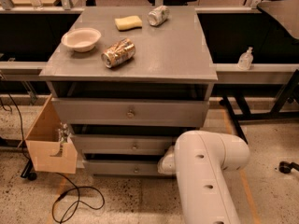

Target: Close bottom drawer

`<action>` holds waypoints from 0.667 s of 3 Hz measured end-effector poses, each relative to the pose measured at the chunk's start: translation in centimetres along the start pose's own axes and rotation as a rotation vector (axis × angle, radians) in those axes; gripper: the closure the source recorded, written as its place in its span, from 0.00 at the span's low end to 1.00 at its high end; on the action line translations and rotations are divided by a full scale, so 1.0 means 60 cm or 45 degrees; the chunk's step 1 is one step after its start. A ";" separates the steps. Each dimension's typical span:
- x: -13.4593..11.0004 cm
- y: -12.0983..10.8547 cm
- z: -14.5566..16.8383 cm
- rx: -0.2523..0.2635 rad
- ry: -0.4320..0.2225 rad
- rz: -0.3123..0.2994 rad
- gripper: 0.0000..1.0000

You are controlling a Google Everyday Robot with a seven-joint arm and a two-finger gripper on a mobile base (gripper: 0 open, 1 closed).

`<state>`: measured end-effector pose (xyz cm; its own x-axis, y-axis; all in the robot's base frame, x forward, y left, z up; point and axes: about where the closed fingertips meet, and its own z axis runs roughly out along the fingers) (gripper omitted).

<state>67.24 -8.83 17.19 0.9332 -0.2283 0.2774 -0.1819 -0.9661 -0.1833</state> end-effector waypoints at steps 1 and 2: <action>0.000 0.000 0.000 0.000 0.000 0.000 1.00; 0.000 0.000 0.000 0.000 0.000 0.000 0.84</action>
Offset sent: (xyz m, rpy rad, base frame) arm -0.1079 -0.0400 0.1044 -0.0357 0.2015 -0.1128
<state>67.23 -8.83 17.19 0.9332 -0.2284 0.2773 -0.1820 -0.9661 -0.1832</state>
